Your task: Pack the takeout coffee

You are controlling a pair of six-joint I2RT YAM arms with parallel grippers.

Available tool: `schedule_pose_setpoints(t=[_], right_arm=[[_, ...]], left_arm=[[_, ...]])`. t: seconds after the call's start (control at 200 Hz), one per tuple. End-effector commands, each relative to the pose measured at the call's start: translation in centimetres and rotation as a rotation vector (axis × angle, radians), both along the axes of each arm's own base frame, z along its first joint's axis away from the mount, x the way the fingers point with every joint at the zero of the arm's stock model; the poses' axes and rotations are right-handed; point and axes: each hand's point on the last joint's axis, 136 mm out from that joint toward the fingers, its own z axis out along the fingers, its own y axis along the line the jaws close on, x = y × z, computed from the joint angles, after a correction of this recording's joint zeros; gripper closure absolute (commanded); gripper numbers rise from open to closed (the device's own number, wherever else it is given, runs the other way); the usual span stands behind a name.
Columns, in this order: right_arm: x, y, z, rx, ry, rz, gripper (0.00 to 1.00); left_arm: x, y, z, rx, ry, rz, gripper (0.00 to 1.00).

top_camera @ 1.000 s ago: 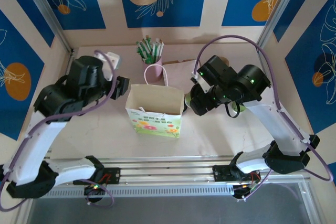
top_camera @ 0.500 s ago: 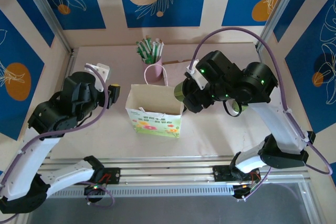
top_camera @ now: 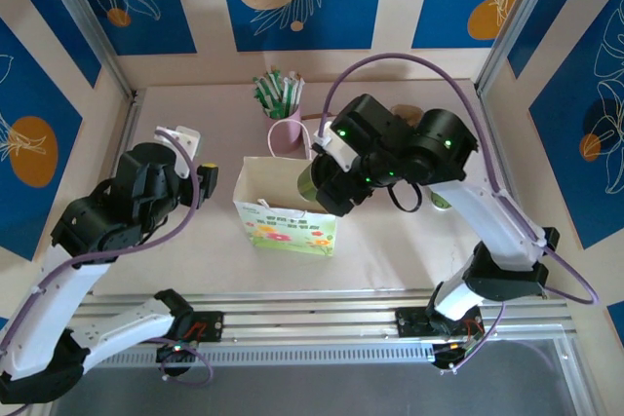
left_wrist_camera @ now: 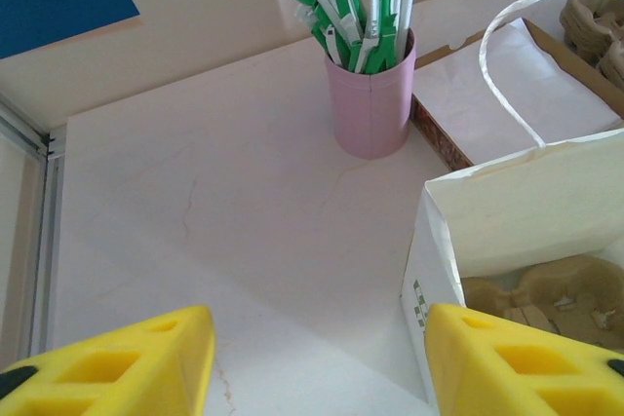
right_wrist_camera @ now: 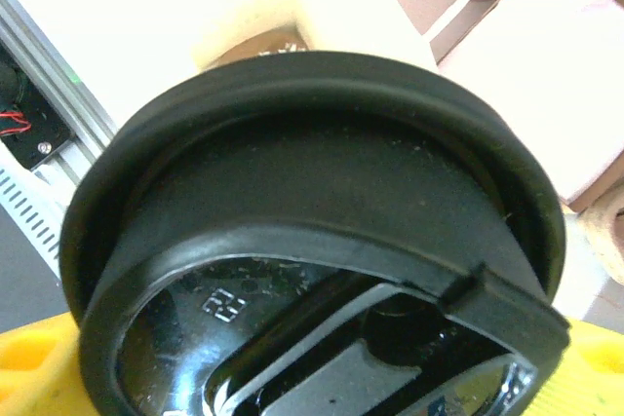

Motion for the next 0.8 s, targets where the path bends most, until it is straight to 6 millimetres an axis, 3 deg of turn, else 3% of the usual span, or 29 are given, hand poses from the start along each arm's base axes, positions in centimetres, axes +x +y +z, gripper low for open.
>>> schedule_pose_setpoints(t=[0.0,0.25,0.795], right_arm=[[-0.6,0.7,-0.6,-0.011,0.034,0.048,0.2],[-0.1,2.0,-2.9,-0.079,0.076,0.074,0.2],[1.4,2.9,-6.7,-0.22,0.114,0.074,0.22]], left_arm=[[-0.2,0.9,-0.1,0.012,-0.011,0.028,0.41],[-0.5,1.2,-1.1,0.027,0.0,0.034,0.41],[-0.6,0.9,-2.6,0.018,0.024,0.026,0.41]])
